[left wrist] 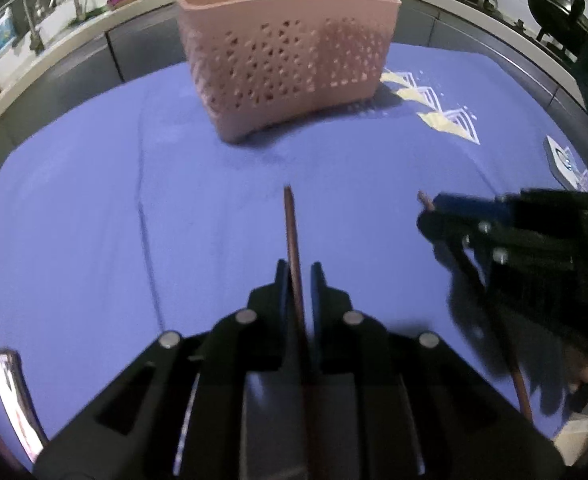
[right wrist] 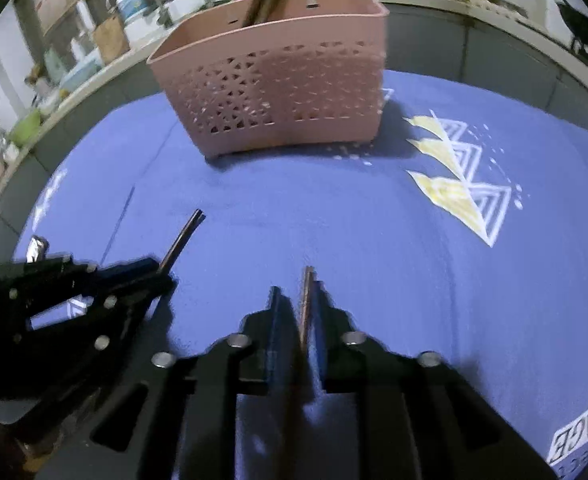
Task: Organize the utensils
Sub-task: 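Grasp one remaining chopstick with each tool, then carry both chopsticks over the basket and drop them in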
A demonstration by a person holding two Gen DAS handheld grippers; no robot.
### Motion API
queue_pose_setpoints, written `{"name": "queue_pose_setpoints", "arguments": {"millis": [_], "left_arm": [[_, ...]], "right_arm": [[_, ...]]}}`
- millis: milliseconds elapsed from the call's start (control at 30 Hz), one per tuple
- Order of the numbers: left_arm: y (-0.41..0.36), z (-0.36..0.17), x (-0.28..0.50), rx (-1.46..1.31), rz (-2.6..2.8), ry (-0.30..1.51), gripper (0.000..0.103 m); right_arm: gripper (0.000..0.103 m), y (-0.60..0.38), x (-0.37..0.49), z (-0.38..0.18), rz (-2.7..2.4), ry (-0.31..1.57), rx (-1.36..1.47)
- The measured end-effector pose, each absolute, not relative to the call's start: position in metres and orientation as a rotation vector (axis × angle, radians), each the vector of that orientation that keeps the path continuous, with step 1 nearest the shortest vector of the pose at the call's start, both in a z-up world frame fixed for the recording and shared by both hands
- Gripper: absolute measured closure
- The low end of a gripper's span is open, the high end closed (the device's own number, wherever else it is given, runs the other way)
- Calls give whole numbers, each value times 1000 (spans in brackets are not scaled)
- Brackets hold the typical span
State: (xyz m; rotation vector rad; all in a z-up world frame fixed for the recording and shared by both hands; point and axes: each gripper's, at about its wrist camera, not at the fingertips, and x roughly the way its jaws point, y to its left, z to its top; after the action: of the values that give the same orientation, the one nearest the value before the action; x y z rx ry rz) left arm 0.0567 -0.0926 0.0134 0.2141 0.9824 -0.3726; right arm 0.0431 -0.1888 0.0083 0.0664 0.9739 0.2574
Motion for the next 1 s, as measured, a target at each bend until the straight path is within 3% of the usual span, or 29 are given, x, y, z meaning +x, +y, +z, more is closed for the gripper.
{"name": "queue_pose_setpoints", "arguments": {"millis": [33,167,600,1000], "left_arm": [[-95,14,59,213,-382,985,98],[-88,32,59,175,-425,975,99],[-45,169,-5,25,-524,623,99],[-52,197,0,88,-487,559,98]], "right_arm": [[98,-188,43,9,261,977,71],[98,-192,36,25,299,940,126],[99,-205,-43,169,411,454,168],[99,-204,-28,194,406,441,166]]}}
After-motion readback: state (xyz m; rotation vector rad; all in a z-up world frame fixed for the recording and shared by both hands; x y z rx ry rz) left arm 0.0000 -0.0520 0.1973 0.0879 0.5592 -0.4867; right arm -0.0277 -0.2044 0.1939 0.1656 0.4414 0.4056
